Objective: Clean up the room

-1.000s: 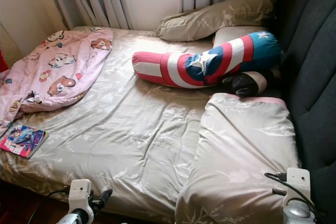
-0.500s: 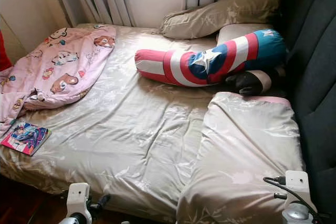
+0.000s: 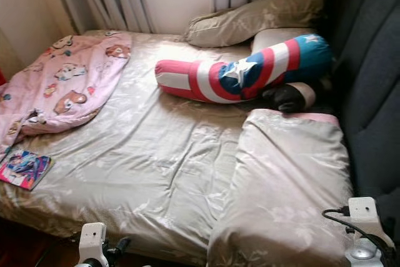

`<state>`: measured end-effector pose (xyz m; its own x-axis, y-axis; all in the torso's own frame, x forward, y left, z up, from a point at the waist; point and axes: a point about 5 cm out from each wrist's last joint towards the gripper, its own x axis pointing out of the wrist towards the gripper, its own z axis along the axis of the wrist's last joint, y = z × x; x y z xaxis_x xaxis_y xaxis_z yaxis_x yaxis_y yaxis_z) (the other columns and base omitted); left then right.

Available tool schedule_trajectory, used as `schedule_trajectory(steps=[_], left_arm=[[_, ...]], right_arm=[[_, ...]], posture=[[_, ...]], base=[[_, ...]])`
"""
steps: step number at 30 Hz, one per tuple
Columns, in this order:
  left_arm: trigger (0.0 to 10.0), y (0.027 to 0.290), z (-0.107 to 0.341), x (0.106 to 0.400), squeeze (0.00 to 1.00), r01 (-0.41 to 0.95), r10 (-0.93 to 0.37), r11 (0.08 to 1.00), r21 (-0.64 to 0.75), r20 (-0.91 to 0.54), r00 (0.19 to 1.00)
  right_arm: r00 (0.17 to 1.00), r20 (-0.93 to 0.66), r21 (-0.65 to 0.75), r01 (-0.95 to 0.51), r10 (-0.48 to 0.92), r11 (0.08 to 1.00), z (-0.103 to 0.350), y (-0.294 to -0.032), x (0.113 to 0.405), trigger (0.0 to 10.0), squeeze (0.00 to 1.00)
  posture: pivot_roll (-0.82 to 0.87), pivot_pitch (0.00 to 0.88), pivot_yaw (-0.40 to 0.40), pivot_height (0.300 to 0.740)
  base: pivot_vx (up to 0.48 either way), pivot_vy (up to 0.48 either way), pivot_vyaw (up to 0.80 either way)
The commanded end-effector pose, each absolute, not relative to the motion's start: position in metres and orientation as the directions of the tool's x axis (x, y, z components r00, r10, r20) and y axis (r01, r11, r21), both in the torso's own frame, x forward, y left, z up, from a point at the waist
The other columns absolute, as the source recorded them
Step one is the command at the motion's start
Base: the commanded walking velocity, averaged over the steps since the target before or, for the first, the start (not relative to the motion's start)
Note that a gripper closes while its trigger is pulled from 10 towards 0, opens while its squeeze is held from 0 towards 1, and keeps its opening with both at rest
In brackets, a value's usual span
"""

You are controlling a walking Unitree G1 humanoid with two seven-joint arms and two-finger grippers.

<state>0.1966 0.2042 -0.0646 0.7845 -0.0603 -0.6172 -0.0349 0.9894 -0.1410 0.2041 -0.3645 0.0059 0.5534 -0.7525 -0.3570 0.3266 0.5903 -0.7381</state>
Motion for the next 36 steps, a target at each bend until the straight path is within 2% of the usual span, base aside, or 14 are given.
schedule_trajectory(steps=[1, 4, 5, 7, 8, 10, 11, 15, 22, 36], left_arm=[[10.0, 0.208, -0.066, 0.194, 0.00, -0.025, -0.059, 0.992, -0.123, -0.635, 0.770], [10.0, 0.207, -0.066, 0.194, 0.00, -0.025, -0.061, 0.992, -0.124, -0.639, 0.767], [10.0, 0.207, -0.066, 0.195, 0.00, -0.020, -0.063, 0.992, -0.121, -0.642, 0.764], [10.0, 0.207, -0.066, 0.195, 0.00, -0.021, -0.063, 0.992, -0.123, -0.643, 0.763], [10.0, 0.206, -0.066, 0.197, 0.00, -0.026, -0.063, 0.991, -0.128, -0.644, 0.763], [10.0, 0.206, -0.066, 0.198, 0.00, -0.027, -0.063, 0.991, -0.129, -0.645, 0.762], [10.0, 0.205, -0.066, 0.198, 0.00, -0.025, -0.064, 0.992, -0.127, -0.648, 0.759], [10.0, 0.202, -0.066, 0.200, 0.00, -0.031, -0.058, 0.992, -0.124, -0.656, 0.752], [10.0, 0.196, -0.072, 0.196, 0.00, -0.012, -0.057, 0.996, -0.091, -0.712, 0.700], [10.0, 0.183, -0.078, 0.190, 0.00, -0.004, -0.057, 0.997, -0.079, -0.752, 0.657]], right_arm=[[0.588, -0.364, -0.693, 0.347, -0.722, 0.632, 0.005, -0.356, 0.211, 10.0, 0.00], [0.674, -0.453, -0.492, 0.357, -0.584, 0.794, -0.005, -0.330, 0.223, 10.0, 0.00], [0.710, -0.531, -0.313, 0.343, -0.463, 0.886, -0.016, -0.310, 0.227, 10.0, 0.00], [0.740, -0.555, -0.210, 0.319, -0.381, 0.924, -0.022, -0.293, 0.229, 10.0, 0.00], [0.762, -0.570, -0.202, 0.231, -0.306, 0.952, -0.029, -0.276, 0.229, 10.0, 0.00], [0.759, -0.582, -0.214, 0.202, -0.291, 0.956, -0.034, -0.269, 0.226, 10.0, 0.00], [0.737, -0.615, -0.175, 0.218, -0.280, 0.960, -0.043, -0.259, 0.220, 10.0, 0.00], [0.701, -0.658, -0.141, 0.244, -0.275, 0.959, -0.054, -0.247, 0.209, 10.0, 0.00], [0.682, -0.718, -0.010, 0.195, -0.143, 0.981, -0.070, -0.225, 0.192, 10.0, 0.00], [0.660, -0.735, 0.049, 0.279, -0.155, 0.959, -0.077, -0.210, 0.183, 10.0, 0.00]], posture=[[0.06, 0.053, 0.027, 0.690], [0.05, 0.048, 0.023, 0.690], [0.05, 0.046, 0.021, 0.690], [0.05, 0.042, 0.020, 0.690], [0.05, 0.034, 0.019, 0.690], [0.05, 0.031, 0.017, 0.690], [0.05, 0.021, 0.016, 0.690], [0.06, 0.007, 0.015, 0.690], [0.06, 0.000, 0.006, 0.690], [0.05, 0.000, 0.019, 0.700]], base=[[0.000, 0.000, 0.00], [0.000, 0.000, 0.00], [0.000, 0.000, 0.00], [0.000, 0.000, 0.00], [0.000, 0.000, 0.00], [0.000, 0.000, 0.00], [0.000, 0.000, 0.00], [0.000, 0.000, 0.00], [0.000, 0.000, 0.00], [0.000, 0.000, 0.00]])
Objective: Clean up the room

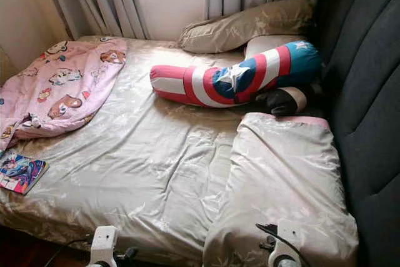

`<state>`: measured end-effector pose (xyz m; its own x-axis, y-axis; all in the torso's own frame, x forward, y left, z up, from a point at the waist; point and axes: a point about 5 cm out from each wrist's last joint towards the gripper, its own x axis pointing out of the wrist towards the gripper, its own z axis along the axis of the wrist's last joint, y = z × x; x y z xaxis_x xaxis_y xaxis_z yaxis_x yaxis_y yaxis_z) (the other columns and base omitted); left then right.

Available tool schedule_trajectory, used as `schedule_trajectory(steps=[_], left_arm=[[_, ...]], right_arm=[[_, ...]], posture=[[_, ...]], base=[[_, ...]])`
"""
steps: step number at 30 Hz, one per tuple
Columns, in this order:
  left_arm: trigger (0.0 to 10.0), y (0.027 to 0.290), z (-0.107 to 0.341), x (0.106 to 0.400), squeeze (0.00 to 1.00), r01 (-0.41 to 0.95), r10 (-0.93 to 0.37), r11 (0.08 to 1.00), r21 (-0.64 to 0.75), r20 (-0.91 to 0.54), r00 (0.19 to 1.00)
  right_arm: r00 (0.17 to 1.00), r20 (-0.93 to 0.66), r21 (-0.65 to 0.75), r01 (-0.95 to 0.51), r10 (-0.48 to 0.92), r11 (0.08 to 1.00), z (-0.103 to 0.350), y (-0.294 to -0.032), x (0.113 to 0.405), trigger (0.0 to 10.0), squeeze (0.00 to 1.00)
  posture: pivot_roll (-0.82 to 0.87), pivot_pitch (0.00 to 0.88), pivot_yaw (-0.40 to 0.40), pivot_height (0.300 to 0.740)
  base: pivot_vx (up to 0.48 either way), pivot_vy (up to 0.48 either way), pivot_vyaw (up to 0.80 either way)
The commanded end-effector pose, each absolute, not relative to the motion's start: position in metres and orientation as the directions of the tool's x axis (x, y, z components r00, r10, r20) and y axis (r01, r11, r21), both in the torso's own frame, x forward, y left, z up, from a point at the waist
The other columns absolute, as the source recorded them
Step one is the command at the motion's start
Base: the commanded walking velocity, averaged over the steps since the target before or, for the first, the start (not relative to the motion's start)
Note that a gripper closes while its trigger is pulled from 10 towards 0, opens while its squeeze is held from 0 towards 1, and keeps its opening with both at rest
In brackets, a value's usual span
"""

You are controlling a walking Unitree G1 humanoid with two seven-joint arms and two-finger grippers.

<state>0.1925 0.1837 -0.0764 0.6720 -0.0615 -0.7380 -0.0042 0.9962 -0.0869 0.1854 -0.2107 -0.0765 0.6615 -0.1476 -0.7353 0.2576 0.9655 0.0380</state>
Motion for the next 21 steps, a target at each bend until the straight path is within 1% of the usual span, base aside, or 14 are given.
schedule_trajectory(steps=[1, 2, 6, 17, 21], left_arm=[[10.0, 0.1828, -0.0783, 0.1903, 0.00, -0.004, -0.057, 0.997, -0.079, -0.752, 0.656], [10.0, 0.1828, -0.0783, 0.1903, 0.00, -0.004, -0.057, 0.997, -0.079, -0.752, 0.656], [10.0, 0.1867, -0.0777, 0.1909, 0.00, -0.019, -0.043, 0.997, -0.073, -0.755, 0.655], [10.0, 0.1868, -0.0770, 0.1927, 0.00, -0.036, -0.026, 0.997, -0.066, -0.752, 0.658], [10.0, 0.1883, -0.0763, 0.1938, 0.00, -0.038, -0.024, 0.997, -0.066, -0.752, 0.659]], right_arm=[[0.655, -0.740, 0.045, 0.269, -0.149, 0.962, -0.0783, -0.2082, 0.1827, 10.0, 0.00], [0.655, -0.740, 0.045, 0.269, -0.149, 0.962, -0.0783, -0.2082, 0.1827, 10.0, 0.00], [0.646, -0.749, 0.044, 0.264, -0.143, 0.963, -0.0799, -0.2045, 0.1814, 10.0, 0.00], [0.653, -0.741, 0.047, 0.280, -0.155, 0.959, -0.0782, -0.2063, 0.1838, 10.0, 0.00], [0.655, -0.742, 0.064, 0.281, -0.142, 0.958, -0.0786, -0.2028, 0.1844, 10.0, 0.00]], posture=[[0.05, 0.000, 0.020, 0.710], [0.05, 0.000, 0.020, 0.710], [0.06, 0.000, 0.014, 0.740], [0.05, 0.000, 0.008, 0.740], [0.05, 0.000, 0.014, 0.740]], base=[[0.000, 0.000, 0.00], [0.000, 0.000, 0.00], [0.000, 0.000, 0.00], [0.000, 0.000, 0.00], [0.000, 0.000, 0.00]])
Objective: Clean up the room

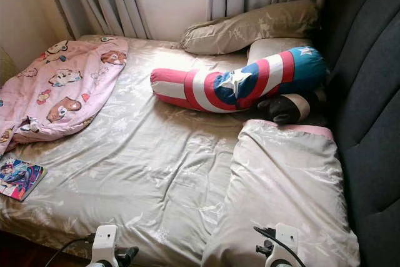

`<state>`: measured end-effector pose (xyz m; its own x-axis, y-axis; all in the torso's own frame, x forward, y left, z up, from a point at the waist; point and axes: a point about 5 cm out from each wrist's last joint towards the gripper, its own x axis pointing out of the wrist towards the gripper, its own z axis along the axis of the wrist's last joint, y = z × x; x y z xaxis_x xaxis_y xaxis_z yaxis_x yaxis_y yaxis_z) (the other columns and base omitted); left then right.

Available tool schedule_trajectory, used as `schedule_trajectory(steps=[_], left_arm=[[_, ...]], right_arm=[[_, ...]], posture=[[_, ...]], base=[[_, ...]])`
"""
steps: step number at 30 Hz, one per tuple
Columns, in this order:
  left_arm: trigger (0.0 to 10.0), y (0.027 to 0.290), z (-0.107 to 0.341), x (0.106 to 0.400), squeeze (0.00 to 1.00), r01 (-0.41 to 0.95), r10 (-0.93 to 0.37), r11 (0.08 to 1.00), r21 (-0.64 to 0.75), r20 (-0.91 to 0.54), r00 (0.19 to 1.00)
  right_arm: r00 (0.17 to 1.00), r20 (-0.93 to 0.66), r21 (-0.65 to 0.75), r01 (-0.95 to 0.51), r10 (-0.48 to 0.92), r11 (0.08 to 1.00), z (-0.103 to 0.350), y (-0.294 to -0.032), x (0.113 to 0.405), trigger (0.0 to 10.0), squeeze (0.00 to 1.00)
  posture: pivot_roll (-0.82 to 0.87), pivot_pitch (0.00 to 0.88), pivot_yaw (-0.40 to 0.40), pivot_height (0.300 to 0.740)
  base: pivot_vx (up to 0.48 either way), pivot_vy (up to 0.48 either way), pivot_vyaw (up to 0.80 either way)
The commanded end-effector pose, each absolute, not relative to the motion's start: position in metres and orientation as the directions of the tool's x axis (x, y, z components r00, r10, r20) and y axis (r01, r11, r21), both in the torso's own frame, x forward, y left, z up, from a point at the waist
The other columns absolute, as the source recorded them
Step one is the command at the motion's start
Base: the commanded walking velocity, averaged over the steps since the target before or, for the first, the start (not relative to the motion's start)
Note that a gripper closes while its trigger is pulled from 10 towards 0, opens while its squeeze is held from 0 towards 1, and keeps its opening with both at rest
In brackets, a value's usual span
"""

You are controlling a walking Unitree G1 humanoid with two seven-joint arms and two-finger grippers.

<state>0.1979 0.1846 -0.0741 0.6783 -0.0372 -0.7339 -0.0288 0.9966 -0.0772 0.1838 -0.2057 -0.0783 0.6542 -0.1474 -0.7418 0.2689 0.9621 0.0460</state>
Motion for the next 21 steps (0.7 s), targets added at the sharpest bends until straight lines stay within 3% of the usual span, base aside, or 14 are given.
schedule_trajectory(steps=[1, 9, 21], left_arm=[[10.0, 0.1884, -0.0762, 0.1941, 0.00, -0.038, -0.024, 0.997, -0.065, -0.752, 0.658], [10.0, 0.1880, -0.0763, 0.1942, 0.00, -0.028, -0.032, 0.997, -0.067, -0.757, 0.653], [10.0, 0.1903, -0.0770, 0.1926, 0.00, -0.024, -0.029, 0.998, -0.059, -0.763, 0.646]], right_arm=[[0.656, -0.743, 0.071, 0.276, -0.134, 0.959, -0.0790, -0.2009, 0.1843, 10.0, 0.00], [0.638, -0.760, 0.069, 0.270, -0.125, 0.960, -0.0818, -0.1970, 0.1807, 10.0, 0.00], [0.629, -0.767, 0.073, 0.281, -0.126, 0.957, -0.0839, -0.1954, 0.1767, 10.0, 0.00]], posture=[[0.06, 0.000, 0.010, 0.740], [0.06, 0.000, 0.012, 0.740], [0.07, 0.007, 0.015, 0.740]], base=[[0.000, 0.000, 0.00], [0.000, 0.000, 0.00], [0.000, 0.346, 0.00]])
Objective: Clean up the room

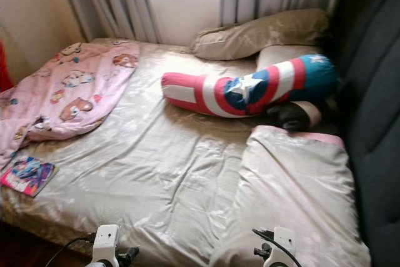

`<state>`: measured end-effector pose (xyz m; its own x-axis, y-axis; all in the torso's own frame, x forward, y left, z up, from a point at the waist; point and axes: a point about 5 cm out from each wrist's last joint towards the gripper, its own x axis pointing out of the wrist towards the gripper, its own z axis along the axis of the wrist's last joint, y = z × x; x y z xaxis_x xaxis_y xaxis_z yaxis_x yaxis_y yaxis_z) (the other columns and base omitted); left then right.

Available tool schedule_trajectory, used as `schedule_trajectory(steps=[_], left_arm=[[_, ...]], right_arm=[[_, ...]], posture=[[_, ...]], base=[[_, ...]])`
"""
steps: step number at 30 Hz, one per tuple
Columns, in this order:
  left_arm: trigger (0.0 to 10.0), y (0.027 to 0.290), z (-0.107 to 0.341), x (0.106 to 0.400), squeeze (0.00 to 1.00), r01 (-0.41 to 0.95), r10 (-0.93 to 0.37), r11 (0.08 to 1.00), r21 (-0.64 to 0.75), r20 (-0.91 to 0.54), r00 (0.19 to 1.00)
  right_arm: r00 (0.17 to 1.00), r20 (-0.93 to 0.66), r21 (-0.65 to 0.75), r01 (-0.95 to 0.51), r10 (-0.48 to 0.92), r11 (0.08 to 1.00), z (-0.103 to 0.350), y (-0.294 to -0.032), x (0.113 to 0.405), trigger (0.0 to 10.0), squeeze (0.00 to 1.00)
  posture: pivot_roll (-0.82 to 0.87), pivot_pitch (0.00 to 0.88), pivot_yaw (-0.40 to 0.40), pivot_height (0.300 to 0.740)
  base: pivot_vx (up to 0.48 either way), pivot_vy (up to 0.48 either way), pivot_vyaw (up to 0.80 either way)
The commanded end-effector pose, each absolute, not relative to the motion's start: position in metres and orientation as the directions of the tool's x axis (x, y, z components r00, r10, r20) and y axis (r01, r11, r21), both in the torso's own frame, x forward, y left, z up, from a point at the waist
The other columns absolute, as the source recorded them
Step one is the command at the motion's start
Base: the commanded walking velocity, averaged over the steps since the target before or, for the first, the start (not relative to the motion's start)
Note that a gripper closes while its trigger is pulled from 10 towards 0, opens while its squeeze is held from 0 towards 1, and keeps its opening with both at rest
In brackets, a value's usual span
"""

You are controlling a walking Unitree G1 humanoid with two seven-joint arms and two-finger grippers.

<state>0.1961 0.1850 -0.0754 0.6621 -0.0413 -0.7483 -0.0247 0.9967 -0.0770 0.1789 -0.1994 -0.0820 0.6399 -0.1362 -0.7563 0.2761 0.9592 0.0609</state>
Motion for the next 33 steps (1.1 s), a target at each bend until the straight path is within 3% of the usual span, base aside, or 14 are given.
schedule_trajectory(steps=[1, 33], left_arm=[[10.0, 0.1906, -0.0770, 0.1924, 0.00, -0.025, -0.028, 0.998, -0.058, -0.763, 0.646], [10.0, 0.1914, -0.0775, 0.1912, 0.00, -0.026, -0.028, 0.998, -0.058, -0.766, 0.642]], right_arm=[[0.628, -0.768, 0.073, 0.280, -0.125, 0.957, -0.0842, -0.1950, 0.1763, 10.0, 0.00], [0.622, -0.778, 0.092, 0.257, -0.092, 0.962, -0.0864, -0.1877, 0.1738, 10.0, 0.00]], posture=[[0.07, 0.005, 0.013, 0.740], [0.07, 0.000, 0.019, 0.740]], base=[[0.000, 0.480, 0.00], [0.000, 0.480, 0.00]])
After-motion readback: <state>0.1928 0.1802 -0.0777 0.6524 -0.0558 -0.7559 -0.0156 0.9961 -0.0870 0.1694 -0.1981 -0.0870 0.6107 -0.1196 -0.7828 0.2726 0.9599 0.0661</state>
